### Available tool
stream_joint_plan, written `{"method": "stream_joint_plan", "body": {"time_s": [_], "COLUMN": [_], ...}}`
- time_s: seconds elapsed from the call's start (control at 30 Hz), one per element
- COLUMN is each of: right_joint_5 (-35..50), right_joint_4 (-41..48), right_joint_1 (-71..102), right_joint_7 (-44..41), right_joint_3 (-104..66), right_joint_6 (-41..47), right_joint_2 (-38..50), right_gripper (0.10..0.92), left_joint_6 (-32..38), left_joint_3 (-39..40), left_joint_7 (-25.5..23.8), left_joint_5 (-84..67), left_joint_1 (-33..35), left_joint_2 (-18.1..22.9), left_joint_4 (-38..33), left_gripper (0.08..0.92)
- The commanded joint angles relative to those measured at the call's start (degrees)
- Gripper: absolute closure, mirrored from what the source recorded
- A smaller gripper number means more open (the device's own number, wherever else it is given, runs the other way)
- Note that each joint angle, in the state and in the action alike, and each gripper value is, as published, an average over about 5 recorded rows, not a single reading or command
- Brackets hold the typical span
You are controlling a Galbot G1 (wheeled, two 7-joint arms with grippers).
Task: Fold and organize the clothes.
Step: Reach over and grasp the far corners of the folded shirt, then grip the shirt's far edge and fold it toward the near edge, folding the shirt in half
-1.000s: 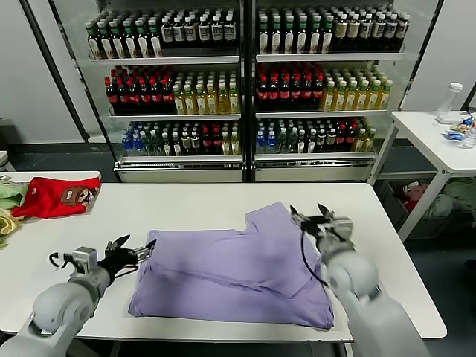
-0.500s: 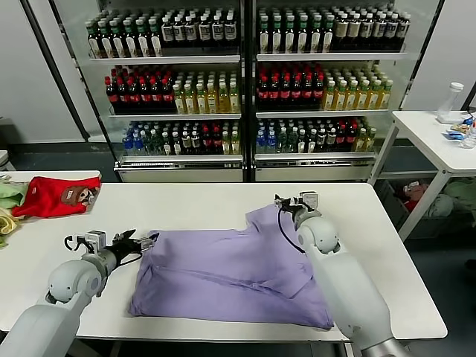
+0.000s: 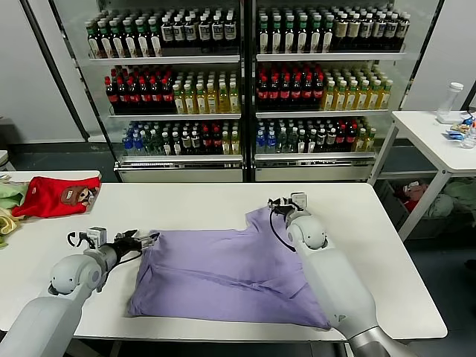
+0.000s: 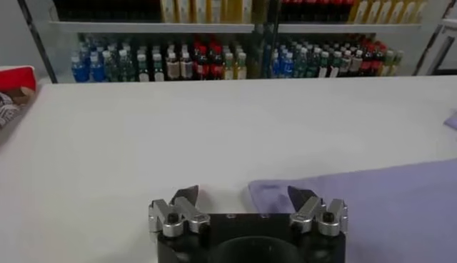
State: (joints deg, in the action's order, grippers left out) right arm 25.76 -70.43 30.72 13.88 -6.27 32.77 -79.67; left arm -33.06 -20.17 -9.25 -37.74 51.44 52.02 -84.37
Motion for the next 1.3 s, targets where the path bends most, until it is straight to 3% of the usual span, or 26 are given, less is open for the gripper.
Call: {"method": "stream_joint_plan", "body": {"time_s": [0.03, 0.2, 0.3, 1.03, 1.17, 1.3], "right_joint_5": [-0.43, -0.46, -0.5, -0.4, 0.44, 4.04], "right_joint_4": [1.62, 2.56, 3.13, 3.68, -2.31, -15.24], "right_joint_1": [-0.67, -0.55, -0.58, -0.82, 1.05, 6.98], "right_joint_7": [0.07, 0.13, 0.25, -1.52, -2.42, -0.1], "right_joint_3": [0.37, 0.27, 0.27, -0.27, -0.31, -1.12], "right_joint_6": [-0.01, -0.19, -0.29, -2.69, -4.72, -1.84], "right_joint_2": [-0.63, -1.31, -1.6, -1.64, 1.33, 6.38], "right_gripper": [0.203, 0.205, 0.247, 0.872, 0.909, 0.909], "left_joint_6": [-0.08, -0.09, -0.03, 1.02, 3.79, 5.44], "left_joint_3": [0.45, 0.4, 0.24, -0.15, -1.55, -3.5], "left_joint_7": [-1.44, -1.89, -2.01, -3.74, -2.35, -0.3], "left_joint_5": [0.31, 0.72, 0.73, 1.03, -1.7, -4.42], "left_joint_1": [-0.82, -0.36, 0.07, 1.68, 3.19, 6.69], "left_joint_2": [0.07, 0.02, 0.09, 0.74, 0.08, -1.71], "left_joint_4": [1.53, 1.17, 0.76, 0.07, -3.16, -8.61], "left_gripper": [0.177, 0.18, 0.225, 0.854, 0.916, 0.918]}}
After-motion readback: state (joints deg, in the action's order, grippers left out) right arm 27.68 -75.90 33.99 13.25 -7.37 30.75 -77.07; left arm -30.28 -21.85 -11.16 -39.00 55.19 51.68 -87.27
